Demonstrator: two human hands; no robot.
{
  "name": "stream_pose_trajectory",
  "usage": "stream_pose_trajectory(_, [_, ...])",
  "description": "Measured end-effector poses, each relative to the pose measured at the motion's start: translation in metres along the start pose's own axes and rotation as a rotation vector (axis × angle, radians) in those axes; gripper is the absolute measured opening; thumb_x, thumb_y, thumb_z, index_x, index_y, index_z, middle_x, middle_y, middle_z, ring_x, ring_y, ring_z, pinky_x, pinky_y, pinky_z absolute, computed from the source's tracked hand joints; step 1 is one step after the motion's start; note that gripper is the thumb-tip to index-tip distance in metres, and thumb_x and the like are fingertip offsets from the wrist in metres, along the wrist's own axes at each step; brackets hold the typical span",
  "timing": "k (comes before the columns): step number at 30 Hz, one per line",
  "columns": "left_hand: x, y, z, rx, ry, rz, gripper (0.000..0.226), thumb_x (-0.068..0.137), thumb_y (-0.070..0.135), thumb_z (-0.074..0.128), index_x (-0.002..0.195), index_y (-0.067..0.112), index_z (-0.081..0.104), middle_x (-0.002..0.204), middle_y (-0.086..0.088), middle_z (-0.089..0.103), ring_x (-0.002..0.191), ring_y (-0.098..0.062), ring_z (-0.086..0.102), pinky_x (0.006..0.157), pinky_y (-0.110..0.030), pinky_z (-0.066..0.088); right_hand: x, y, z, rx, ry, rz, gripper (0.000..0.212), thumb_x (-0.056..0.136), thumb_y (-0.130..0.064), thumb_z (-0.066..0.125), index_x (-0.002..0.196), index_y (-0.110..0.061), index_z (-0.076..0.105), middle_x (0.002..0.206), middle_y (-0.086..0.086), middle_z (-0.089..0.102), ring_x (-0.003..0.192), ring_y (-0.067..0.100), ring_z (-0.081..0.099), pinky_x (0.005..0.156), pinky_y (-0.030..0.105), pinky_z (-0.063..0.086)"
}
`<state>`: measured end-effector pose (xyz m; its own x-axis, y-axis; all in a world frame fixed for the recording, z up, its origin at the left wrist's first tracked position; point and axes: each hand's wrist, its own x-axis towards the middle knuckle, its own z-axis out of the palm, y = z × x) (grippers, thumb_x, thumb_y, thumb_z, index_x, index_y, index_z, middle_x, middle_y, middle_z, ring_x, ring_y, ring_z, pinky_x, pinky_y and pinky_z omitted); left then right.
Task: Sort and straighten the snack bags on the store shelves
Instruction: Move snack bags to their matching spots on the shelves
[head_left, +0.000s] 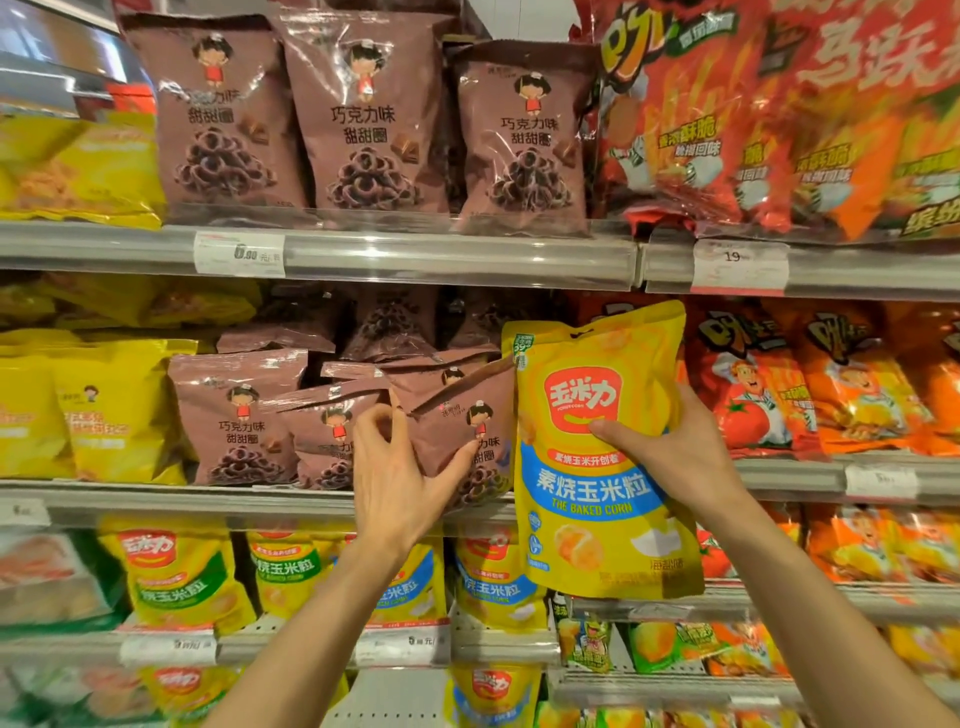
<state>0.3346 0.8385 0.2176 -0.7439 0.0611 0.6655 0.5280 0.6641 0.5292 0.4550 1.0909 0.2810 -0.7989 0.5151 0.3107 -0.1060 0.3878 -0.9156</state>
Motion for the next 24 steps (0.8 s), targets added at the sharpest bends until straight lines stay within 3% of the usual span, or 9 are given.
stream_pose_trajectory(5, [-0.007,0.012,-0.002,-0.238,0.111,-0.089,0.104,0.068,0.047,0.091,0.15,0.016,0.036,0.131,-0.011,0.047,0.121,-0.022,0.05,0.097,-0.035,0.047,-0.001,0.001,0.001,-0.002,0.007,-0.001,0.071,0.069,-0.034,0.092,0.127,-0.031,0.052,0.111,-0.015,0.07,0.101,0.011,0.07,0.092,0.044,0.059])
stream_pose_trajectory(10, [-0.003,0.027,0.004,-0.12,0.008,-0.086,0.101,0.074,0.053,0.085,0.153,0.021,0.031,0.142,-0.009,0.059,0.113,-0.04,0.066,0.085,-0.045,0.054,-0.003,0.002,-0.007,-0.021,0.046,0.006,0.073,0.067,-0.039,0.093,0.128,-0.03,0.054,0.114,-0.012,0.071,0.104,0.015,0.071,0.093,0.046,0.058])
stream_pose_trajectory(13, [0.005,0.033,0.01,-0.094,-0.027,-0.083,0.095,0.075,0.055,0.083,0.149,0.021,0.035,0.143,-0.005,0.059,0.112,-0.042,0.066,0.083,-0.047,0.053,-0.003,0.002,-0.016,-0.001,0.069,0.024,0.066,0.069,-0.035,0.092,0.123,-0.027,0.055,0.11,-0.01,0.071,0.1,0.014,0.072,0.092,0.046,0.059])
stream_pose_trajectory(17, [0.004,0.037,0.02,-0.073,-0.039,0.0,0.093,0.079,0.054,0.081,0.151,0.019,0.035,0.144,-0.004,0.056,0.113,-0.04,0.066,0.08,-0.051,0.055,-0.002,0.005,-0.03,0.014,0.089,0.034,0.075,0.066,-0.038,0.093,0.13,-0.022,0.057,0.116,-0.006,0.073,0.101,0.016,0.074,0.09,0.046,0.061])
stream_pose_trajectory(21, [0.004,0.043,0.034,-0.078,-0.135,0.021,0.095,0.087,0.051,0.075,0.159,0.016,0.024,0.152,-0.009,0.047,0.113,-0.044,0.064,0.083,-0.054,0.054,-0.007,0.008,-0.04,0.065,0.08,0.04,0.071,0.071,-0.032,0.091,0.133,-0.023,0.056,0.115,-0.008,0.073,0.095,0.01,0.074,0.082,0.036,0.062])
stream_pose_trajectory(24, [0.002,0.046,0.045,-0.151,-0.192,0.068,0.084,0.095,0.04,0.067,0.16,0.016,0.021,0.156,-0.007,0.04,0.118,-0.038,0.063,0.092,-0.055,0.048,-0.011,0.013,-0.045,0.108,0.072,0.044,0.065,0.075,-0.025,0.089,0.13,-0.026,0.054,0.111,-0.012,0.073,0.088,0.003,0.075,0.071,0.022,0.059])
